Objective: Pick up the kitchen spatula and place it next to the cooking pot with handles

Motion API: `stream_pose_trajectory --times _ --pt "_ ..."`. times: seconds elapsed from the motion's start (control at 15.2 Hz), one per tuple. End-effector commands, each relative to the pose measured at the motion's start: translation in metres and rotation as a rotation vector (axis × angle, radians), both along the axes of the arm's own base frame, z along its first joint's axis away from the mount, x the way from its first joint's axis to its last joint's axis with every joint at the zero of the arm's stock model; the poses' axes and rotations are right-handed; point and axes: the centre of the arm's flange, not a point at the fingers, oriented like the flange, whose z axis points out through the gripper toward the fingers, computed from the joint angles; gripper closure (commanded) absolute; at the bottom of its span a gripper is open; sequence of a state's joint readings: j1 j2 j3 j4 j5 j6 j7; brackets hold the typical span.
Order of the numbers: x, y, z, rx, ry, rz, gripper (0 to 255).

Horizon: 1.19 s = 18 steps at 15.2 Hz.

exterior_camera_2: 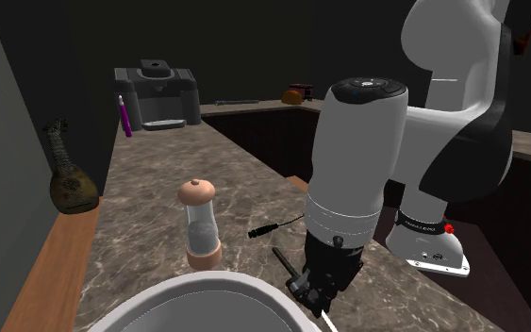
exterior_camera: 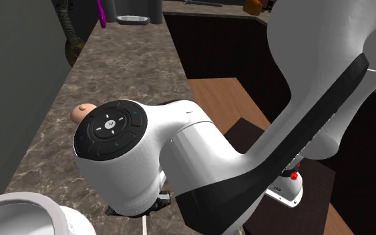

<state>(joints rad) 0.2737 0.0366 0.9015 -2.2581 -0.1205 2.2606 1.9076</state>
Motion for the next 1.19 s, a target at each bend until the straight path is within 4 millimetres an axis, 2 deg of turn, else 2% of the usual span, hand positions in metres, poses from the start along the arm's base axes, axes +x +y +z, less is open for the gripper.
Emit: stream_pose_trajectory --times 0.0,0.07,0.13,0.46,0.73,1.12 --pt "0.000 0.000 0.000 0.000 0.000 0.000 255" --pt "0.000 0.000 0.000 0.000 0.000 0.000 255" --pt "0.000 0.000 0.000 0.000 0.000 0.000 0" --pt "0.000 0.000 0.000 0.000 0.000 0.000 0" --pt "-0.003 0.002 0.050 0.000 0.000 0.000 0" --pt "-0.003 0.002 0.050 0.000 0.000 0.000 0"
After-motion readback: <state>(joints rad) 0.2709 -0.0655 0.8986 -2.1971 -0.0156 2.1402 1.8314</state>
